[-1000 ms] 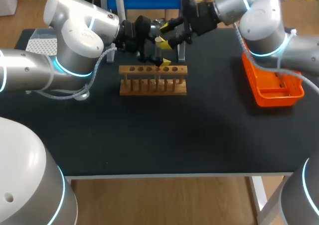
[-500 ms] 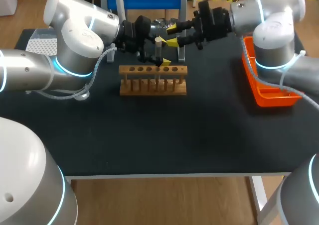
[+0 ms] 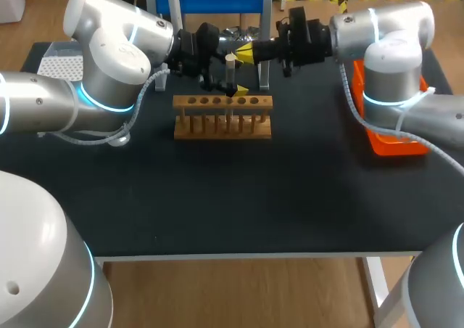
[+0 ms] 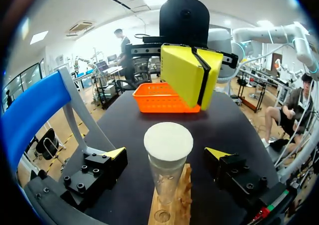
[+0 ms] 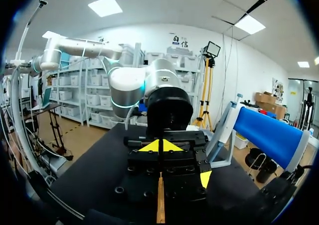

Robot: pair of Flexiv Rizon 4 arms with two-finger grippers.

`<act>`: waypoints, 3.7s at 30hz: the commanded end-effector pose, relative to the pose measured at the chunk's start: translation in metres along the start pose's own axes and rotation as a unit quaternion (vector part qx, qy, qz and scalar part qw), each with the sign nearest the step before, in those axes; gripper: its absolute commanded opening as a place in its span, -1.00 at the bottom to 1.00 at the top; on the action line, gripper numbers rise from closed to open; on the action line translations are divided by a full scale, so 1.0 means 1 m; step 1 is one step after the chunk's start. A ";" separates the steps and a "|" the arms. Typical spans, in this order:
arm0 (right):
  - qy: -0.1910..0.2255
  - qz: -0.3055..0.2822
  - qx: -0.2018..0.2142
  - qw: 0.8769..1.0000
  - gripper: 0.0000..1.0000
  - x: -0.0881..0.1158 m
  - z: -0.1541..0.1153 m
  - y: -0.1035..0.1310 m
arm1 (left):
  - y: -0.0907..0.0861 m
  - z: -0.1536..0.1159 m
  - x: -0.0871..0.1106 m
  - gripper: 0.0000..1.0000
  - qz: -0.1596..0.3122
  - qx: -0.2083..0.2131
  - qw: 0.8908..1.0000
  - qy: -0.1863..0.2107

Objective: Invert the test tube, pick up the pipette, mount the tip to pipette, aspirate from beaker and dispense into the tube, eject the tip, return the pipette, and cap with the stopper.

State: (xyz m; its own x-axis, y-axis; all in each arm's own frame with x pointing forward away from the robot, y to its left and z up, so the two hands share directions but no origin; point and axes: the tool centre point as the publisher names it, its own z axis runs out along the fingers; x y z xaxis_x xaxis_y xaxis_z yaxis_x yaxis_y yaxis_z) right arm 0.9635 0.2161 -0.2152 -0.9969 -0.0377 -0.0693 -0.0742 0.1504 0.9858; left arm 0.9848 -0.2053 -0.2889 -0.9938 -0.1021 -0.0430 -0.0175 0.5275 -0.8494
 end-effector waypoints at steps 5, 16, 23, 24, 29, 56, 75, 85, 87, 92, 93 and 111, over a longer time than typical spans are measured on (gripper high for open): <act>0.009 0.004 -0.013 1.000 -1.00 -0.008 0.014 -0.001 | 0.000 0.000 0.000 1.00 0.000 -0.001 1.000 0.001; 0.014 0.019 -0.028 0.999 -1.00 -0.013 0.022 -0.002 | 0.000 0.000 0.000 1.00 0.000 -0.001 1.000 0.001; 0.015 0.032 -0.032 0.999 -1.00 -0.015 0.024 -0.008 | 0.000 0.000 0.000 1.00 0.000 -0.001 1.000 0.001; 0.015 0.034 -0.033 0.999 -1.00 -0.015 0.024 -0.009 | 0.000 0.000 0.000 1.00 0.000 -0.001 1.000 0.001; 0.016 0.043 -0.039 0.998 -1.00 -0.015 0.025 -0.015 | 0.000 0.000 0.000 1.00 0.000 -0.001 1.000 0.001; 0.005 0.015 -0.062 0.998 -0.89 -0.005 -0.009 0.016 | 0.000 0.000 0.000 1.00 0.000 -0.001 1.000 0.001; -0.060 -0.041 0.049 0.996 1.00 0.014 -0.098 0.008 | 0.000 0.000 0.000 1.00 0.000 -0.001 1.000 0.001; -0.075 -0.054 0.077 0.993 1.00 0.016 -0.102 -0.002 | 0.000 0.000 0.000 1.00 0.000 -0.001 1.000 0.001; -0.075 -0.054 0.077 0.993 1.00 0.016 -0.102 -0.002 | 0.001 -0.002 -0.001 1.00 0.000 -0.001 1.000 -0.001; -0.075 -0.054 0.077 0.993 1.00 0.016 -0.102 -0.002 | 0.007 -0.014 0.000 1.00 -0.005 0.002 1.000 -0.016; -0.075 -0.054 0.077 0.993 1.00 0.016 -0.102 -0.002 | 0.008 -0.016 0.000 1.00 -0.006 0.004 1.000 -0.018; -0.075 -0.054 0.077 0.993 1.00 0.016 -0.102 -0.002 | 0.029 -0.070 -0.015 1.00 -0.036 0.023 0.995 -0.094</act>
State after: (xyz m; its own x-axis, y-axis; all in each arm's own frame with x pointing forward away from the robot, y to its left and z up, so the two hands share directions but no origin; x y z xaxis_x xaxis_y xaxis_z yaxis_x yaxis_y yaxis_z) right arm 0.9513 0.1144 -0.2031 -0.9746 0.0837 -0.2075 -0.1738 0.3011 0.9376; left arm 0.9988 -0.1371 -0.2773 -0.9556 -0.2866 -0.0685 -0.0866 0.4954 -0.8643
